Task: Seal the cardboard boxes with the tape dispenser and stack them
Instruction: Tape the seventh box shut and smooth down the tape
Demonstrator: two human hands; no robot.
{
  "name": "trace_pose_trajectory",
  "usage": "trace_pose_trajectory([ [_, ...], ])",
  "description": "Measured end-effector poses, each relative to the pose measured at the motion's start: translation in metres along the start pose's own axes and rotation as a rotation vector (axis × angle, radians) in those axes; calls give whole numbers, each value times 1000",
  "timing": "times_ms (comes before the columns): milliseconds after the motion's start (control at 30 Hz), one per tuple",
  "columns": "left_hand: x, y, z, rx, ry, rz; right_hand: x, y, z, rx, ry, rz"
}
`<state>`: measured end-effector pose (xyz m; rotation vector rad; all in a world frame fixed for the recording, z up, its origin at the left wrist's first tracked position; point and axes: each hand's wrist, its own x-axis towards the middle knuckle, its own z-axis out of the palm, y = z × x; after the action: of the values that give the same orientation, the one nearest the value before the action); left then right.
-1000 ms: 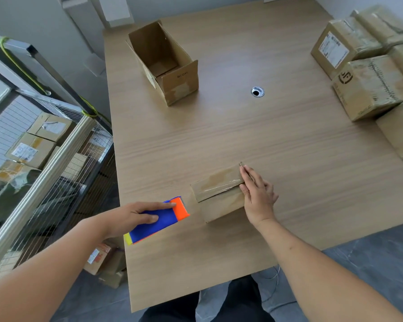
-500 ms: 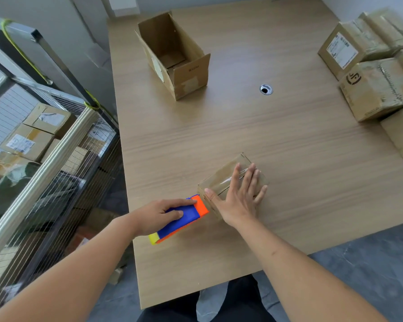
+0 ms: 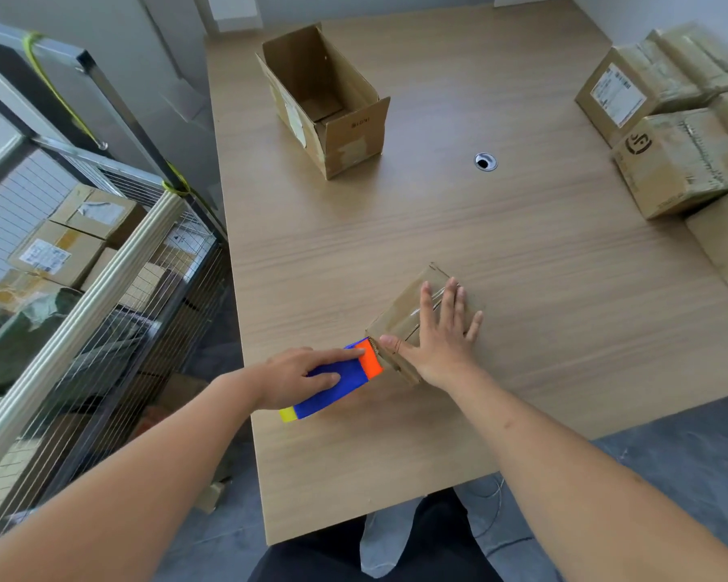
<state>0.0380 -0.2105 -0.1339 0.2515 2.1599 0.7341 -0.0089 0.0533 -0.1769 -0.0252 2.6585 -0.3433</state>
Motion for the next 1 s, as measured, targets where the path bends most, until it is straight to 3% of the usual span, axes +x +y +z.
trace_pose_trajectory([
  [433,-41,25,11,-11,270,109,17,6,-36,-132,-272,-603],
  [567,-45,48,26,-51,362,125,-1,11,-43,316,-261,-644],
  [700,-49,73,38,-67,406,131,-36,22,-57,881,-409,-459],
  [800,-52,92,47,-86,439,144,-51,36,-68,1003,-475,-456],
  [1000,-57,123,65,-104,482,147,-61,61,-72,1086,-426,-440],
])
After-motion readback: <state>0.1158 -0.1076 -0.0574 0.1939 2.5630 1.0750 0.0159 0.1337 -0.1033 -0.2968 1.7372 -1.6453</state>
